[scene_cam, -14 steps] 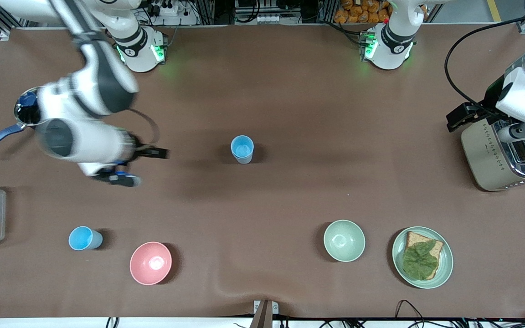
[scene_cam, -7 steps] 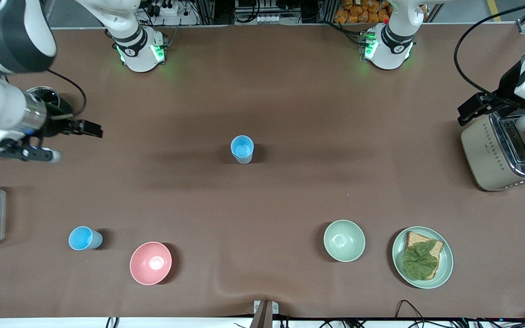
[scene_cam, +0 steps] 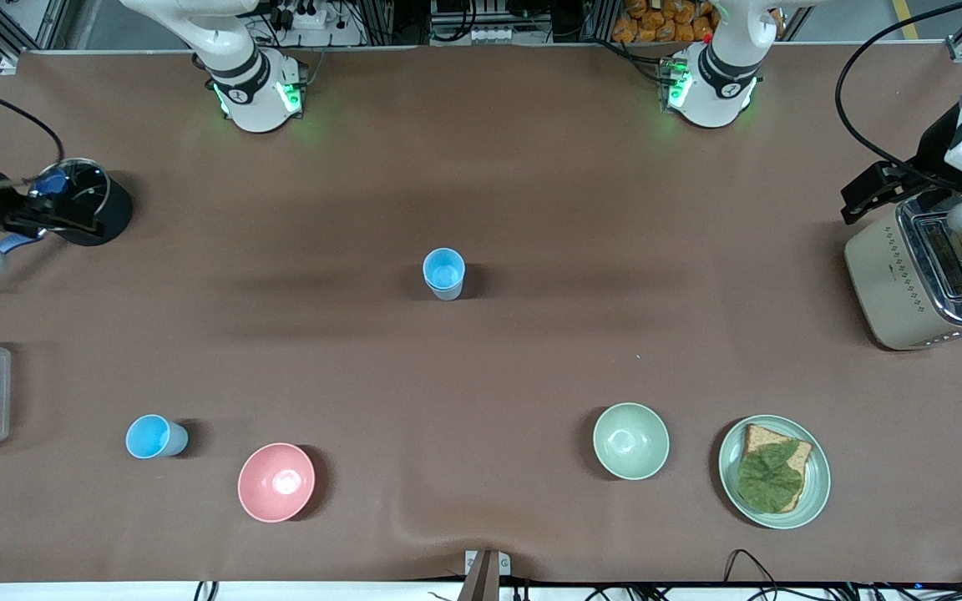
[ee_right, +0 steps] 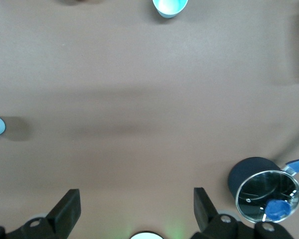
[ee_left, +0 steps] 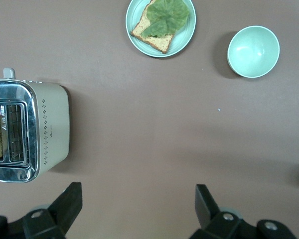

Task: Stack blue cups with both arms

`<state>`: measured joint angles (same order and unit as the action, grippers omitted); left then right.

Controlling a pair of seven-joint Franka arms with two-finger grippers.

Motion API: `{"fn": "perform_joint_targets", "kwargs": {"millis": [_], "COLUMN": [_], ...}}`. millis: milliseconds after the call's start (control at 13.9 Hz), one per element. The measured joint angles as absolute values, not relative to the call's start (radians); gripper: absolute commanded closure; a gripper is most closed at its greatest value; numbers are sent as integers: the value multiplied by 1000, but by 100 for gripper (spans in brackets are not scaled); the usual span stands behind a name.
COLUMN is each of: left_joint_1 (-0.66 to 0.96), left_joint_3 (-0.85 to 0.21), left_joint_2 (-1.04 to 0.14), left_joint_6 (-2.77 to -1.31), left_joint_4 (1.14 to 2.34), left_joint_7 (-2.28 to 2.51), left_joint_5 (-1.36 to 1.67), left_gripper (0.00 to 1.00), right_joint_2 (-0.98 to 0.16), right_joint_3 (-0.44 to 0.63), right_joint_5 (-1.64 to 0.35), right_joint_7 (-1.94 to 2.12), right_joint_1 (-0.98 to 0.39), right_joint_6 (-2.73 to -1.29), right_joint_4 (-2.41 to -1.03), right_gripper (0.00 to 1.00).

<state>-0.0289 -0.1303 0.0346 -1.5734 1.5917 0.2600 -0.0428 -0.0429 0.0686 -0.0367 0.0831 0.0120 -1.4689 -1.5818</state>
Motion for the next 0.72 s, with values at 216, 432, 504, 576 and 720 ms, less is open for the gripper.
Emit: {"fn": "perform_joint_targets", "kwargs": {"millis": [216, 432, 504, 576, 720], "left_joint_1": [-30, -31, -31, -31, -33], "left_joint_3": [-130, -129, -129, -129, -129], "left_joint_2": [35, 35, 35, 35, 35], "left_joint_6": [-1573, -1562, -1551, -1543, -1537], "left_joint_4": [1591, 1570, 1556, 1546, 1539], "left_joint_7": [259, 259, 259, 259, 259], "left_joint_5": [-43, -43, -43, -43, -43], "left_gripper": [0, 0, 0, 0, 0], "right_joint_2": [-36, -29, -27, -26, -26], "right_joint_3": [81, 102, 102, 101, 100], "right_joint_5": [-20, -19, -20, -20, -20], "right_joint_7": [107, 113, 113, 113, 113], "right_joint_1": [3, 3, 3, 2, -1], "right_joint_6": [-1422, -1417, -1417, -1418, -1423], "right_joint_4": [-1531, -1522, -1521, -1521, -1520], "right_gripper": [0, 0, 0, 0, 0]}}
